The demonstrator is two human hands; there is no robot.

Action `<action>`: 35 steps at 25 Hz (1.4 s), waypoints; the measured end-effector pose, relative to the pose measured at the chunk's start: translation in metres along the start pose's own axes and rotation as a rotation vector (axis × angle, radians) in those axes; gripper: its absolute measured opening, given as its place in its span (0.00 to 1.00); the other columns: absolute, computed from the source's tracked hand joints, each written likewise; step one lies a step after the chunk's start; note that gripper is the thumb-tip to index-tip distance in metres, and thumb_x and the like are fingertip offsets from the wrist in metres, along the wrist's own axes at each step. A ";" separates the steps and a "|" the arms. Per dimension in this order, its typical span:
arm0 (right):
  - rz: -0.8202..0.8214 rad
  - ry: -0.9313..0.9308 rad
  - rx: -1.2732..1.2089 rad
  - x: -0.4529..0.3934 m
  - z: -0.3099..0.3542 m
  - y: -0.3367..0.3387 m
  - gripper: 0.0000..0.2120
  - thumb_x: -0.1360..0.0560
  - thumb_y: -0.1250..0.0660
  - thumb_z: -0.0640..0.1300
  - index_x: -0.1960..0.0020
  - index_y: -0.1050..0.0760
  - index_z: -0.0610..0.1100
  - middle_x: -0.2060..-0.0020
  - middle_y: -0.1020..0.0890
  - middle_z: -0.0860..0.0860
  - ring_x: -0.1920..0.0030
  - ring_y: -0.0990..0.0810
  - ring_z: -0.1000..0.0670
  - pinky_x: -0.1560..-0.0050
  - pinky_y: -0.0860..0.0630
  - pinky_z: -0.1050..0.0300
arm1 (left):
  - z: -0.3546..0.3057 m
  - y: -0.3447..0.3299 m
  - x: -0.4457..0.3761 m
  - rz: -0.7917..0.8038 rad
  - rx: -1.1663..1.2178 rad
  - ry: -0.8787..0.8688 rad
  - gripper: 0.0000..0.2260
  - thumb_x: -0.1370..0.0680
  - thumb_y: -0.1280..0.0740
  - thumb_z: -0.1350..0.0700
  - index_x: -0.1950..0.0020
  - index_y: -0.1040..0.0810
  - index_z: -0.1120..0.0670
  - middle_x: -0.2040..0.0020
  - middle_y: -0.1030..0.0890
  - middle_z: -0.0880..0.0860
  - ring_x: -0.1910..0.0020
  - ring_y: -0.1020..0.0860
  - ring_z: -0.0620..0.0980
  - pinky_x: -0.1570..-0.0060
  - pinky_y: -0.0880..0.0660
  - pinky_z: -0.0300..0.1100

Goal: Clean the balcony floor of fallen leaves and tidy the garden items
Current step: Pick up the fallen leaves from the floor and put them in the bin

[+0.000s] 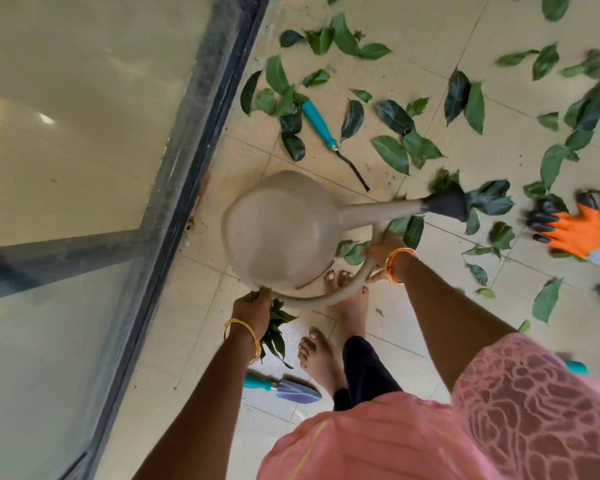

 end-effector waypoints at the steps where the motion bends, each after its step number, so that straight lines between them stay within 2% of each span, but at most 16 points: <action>1: 0.020 -0.014 0.036 -0.015 -0.001 -0.005 0.18 0.25 0.36 0.34 0.37 0.33 0.39 0.41 0.27 0.36 0.40 0.25 0.35 0.44 0.25 0.37 | 0.007 0.005 0.002 -0.001 0.010 -0.003 0.13 0.20 0.39 0.53 0.63 0.28 0.56 0.65 0.26 0.55 0.65 0.27 0.50 0.64 0.31 0.40; 3: 0.064 0.026 0.142 -0.031 0.000 -0.039 0.20 0.28 0.33 0.38 0.38 0.33 0.42 0.44 0.26 0.40 0.44 0.23 0.36 0.49 0.22 0.37 | 0.025 0.015 0.002 -0.013 0.037 0.005 0.13 0.20 0.39 0.54 0.63 0.28 0.56 0.66 0.26 0.55 0.66 0.28 0.50 0.66 0.32 0.38; 5: 0.151 0.062 0.262 -0.034 -0.001 -0.085 0.22 0.27 0.33 0.40 0.35 0.34 0.41 0.42 0.25 0.40 0.43 0.24 0.37 0.43 0.24 0.41 | 0.042 0.026 -0.002 -0.034 0.059 0.030 0.14 0.20 0.39 0.54 0.64 0.28 0.57 0.67 0.26 0.56 0.66 0.28 0.52 0.66 0.33 0.39; 7: 0.156 0.090 0.310 -0.029 0.012 -0.112 0.22 0.25 0.34 0.41 0.33 0.35 0.40 0.41 0.25 0.40 0.41 0.25 0.38 0.40 0.26 0.43 | 0.058 0.036 -0.010 -0.056 0.071 0.060 0.14 0.20 0.39 0.53 0.65 0.28 0.57 0.68 0.26 0.56 0.67 0.28 0.53 0.67 0.32 0.40; 11: 0.175 0.053 0.283 -0.034 0.004 -0.147 0.21 0.25 0.34 0.40 0.34 0.35 0.41 0.42 0.24 0.40 0.41 0.25 0.37 0.40 0.27 0.40 | 0.070 0.043 -0.025 -0.059 0.063 0.060 0.14 0.20 0.39 0.52 0.63 0.27 0.56 0.65 0.24 0.56 0.61 0.26 0.55 0.57 0.29 0.43; 14: 0.157 0.063 0.179 -0.032 -0.010 -0.146 0.21 0.27 0.35 0.39 0.36 0.33 0.43 0.44 0.23 0.42 0.44 0.23 0.39 0.44 0.23 0.41 | 0.067 0.041 -0.029 -0.037 0.021 0.049 0.13 0.20 0.38 0.52 0.62 0.26 0.56 0.64 0.25 0.56 0.62 0.26 0.54 0.55 0.30 0.43; 17: 0.138 0.050 0.101 -0.021 -0.025 -0.127 0.20 0.28 0.36 0.37 0.37 0.29 0.46 0.43 0.21 0.44 0.45 0.21 0.42 0.43 0.23 0.48 | 0.059 0.037 -0.030 -0.003 -0.022 0.051 0.12 0.21 0.38 0.53 0.62 0.26 0.56 0.65 0.25 0.56 0.64 0.27 0.53 0.56 0.31 0.44; 20: -0.023 0.099 0.157 -0.011 -0.036 -0.087 0.17 0.27 0.36 0.36 0.40 0.25 0.45 0.41 0.21 0.46 0.42 0.23 0.45 0.39 0.27 0.54 | 0.048 0.023 -0.022 0.048 -0.041 0.040 0.10 0.22 0.38 0.53 0.59 0.25 0.58 0.62 0.24 0.57 0.58 0.26 0.56 0.54 0.29 0.44; 22: -0.148 0.159 0.270 -0.012 -0.044 -0.058 0.16 0.26 0.35 0.37 0.39 0.25 0.44 0.40 0.22 0.45 0.40 0.24 0.44 0.39 0.29 0.56 | 0.040 0.004 -0.017 0.102 -0.044 0.015 0.10 0.22 0.37 0.53 0.59 0.26 0.57 0.62 0.24 0.56 0.60 0.25 0.55 0.56 0.28 0.43; 25: -0.157 0.279 0.603 -0.034 -0.049 -0.043 0.25 0.26 0.35 0.38 0.30 0.34 0.48 0.32 0.33 0.43 0.35 0.32 0.40 0.36 0.30 0.48 | 0.029 -0.034 -0.023 0.207 -0.093 -0.033 0.11 0.23 0.36 0.54 0.64 0.26 0.56 0.64 0.23 0.57 0.63 0.25 0.54 0.59 0.25 0.46; 28: -0.061 0.453 0.940 -0.072 -0.058 -0.056 0.37 0.30 0.32 0.35 0.26 0.42 0.55 0.25 0.51 0.46 0.27 0.47 0.39 0.34 0.32 0.42 | 0.034 -0.083 -0.042 0.308 -0.227 -0.033 0.12 0.24 0.36 0.53 0.66 0.27 0.56 0.63 0.23 0.56 0.65 0.26 0.52 0.59 0.26 0.43; 29: -0.064 0.522 1.006 -0.081 -0.061 -0.062 0.39 0.30 0.32 0.35 0.26 0.43 0.57 0.24 0.54 0.46 0.26 0.51 0.39 0.34 0.32 0.41 | 0.038 -0.100 -0.049 0.360 -0.302 -0.023 0.12 0.24 0.35 0.52 0.65 0.26 0.56 0.61 0.23 0.57 0.64 0.26 0.52 0.58 0.27 0.43; 31: -0.095 0.636 1.072 -0.093 -0.067 -0.072 0.35 0.27 0.36 0.34 0.26 0.43 0.55 0.24 0.53 0.46 0.25 0.54 0.37 0.32 0.35 0.39 | 0.048 -0.123 -0.058 0.420 -0.433 0.001 0.12 0.25 0.34 0.49 0.59 0.23 0.58 0.57 0.22 0.57 0.59 0.24 0.54 0.53 0.27 0.44; 33: -0.135 0.698 1.057 -0.095 -0.076 -0.072 0.28 0.24 0.40 0.33 0.26 0.39 0.49 0.25 0.47 0.43 0.26 0.50 0.36 0.31 0.35 0.39 | 0.053 -0.131 -0.066 0.384 -0.446 0.026 0.14 0.25 0.35 0.48 0.50 0.23 0.60 0.55 0.23 0.57 0.56 0.25 0.54 0.53 0.29 0.43; 35: -0.168 0.764 1.012 -0.096 -0.081 -0.062 0.23 0.23 0.41 0.33 0.28 0.35 0.43 0.29 0.38 0.40 0.29 0.42 0.37 0.34 0.32 0.43 | 0.053 -0.134 -0.067 0.324 -0.389 0.044 0.12 0.24 0.36 0.51 0.54 0.24 0.60 0.59 0.25 0.56 0.60 0.26 0.52 0.56 0.30 0.42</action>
Point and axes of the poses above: each hand's wrist, its own x-axis away from the middle knuckle, its own y-axis out of the back of the hand, z = x × y, the point moved 7 cm from there along -x, towards the middle knuckle
